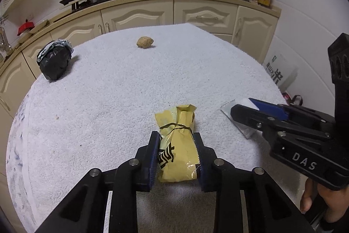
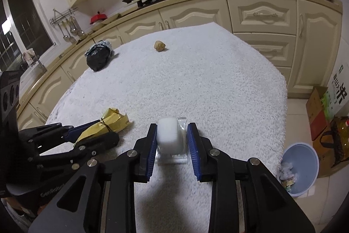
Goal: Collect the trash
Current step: 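Carry both items over the blue bin and open both tools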
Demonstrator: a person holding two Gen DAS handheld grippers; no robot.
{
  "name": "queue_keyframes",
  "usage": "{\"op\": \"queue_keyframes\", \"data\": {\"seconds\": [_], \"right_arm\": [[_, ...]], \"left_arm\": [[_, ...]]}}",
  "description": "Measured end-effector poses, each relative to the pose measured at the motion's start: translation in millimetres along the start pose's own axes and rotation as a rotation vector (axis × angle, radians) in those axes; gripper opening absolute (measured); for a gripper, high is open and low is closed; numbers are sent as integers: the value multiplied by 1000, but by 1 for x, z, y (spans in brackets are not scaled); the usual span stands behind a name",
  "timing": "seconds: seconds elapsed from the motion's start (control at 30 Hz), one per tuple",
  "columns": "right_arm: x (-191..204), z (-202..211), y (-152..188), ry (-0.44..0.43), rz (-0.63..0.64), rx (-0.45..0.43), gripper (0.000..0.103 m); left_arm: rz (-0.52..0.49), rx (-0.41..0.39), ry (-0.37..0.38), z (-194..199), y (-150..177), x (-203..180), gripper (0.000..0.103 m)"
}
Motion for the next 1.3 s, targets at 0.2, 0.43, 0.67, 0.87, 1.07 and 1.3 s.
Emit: {"op": "queue_keyframes", "data": {"seconds": [0.2,0.43,0.67,0.87,1.07,1.3], "right_arm": [[0,15,2,13,27,-26,22],[-49,96,3,41,-54,-170,22],[-163,168,35,198,-224,-251,22],[-264,176,77,292,-377,-227,20],[-348,146,109,302,-499,-173,18],[-412,88,125,296,-586,-97,19]], "left_arm": [[-20,-22,-2,13,-5,-14,26],[-117,-64,74,31,-23,-93,26],[-265,-24,184,1,-42,-228,26],[-381,62,156,-74,-57,-332,26],[-415,172,186,-156,-80,-400,26],[-414,245,161,-244,-122,-427,29]]}}
Point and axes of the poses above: each gripper's, at about its wrist camera, not at the fingertips, and z roughly against the way its jaws point, x to its left, y to its underside, the point moved 7 cm from there along -z, roughly the way its jaws point, and after that the axes turned 9 degrees about x, right-handed, at the moved point
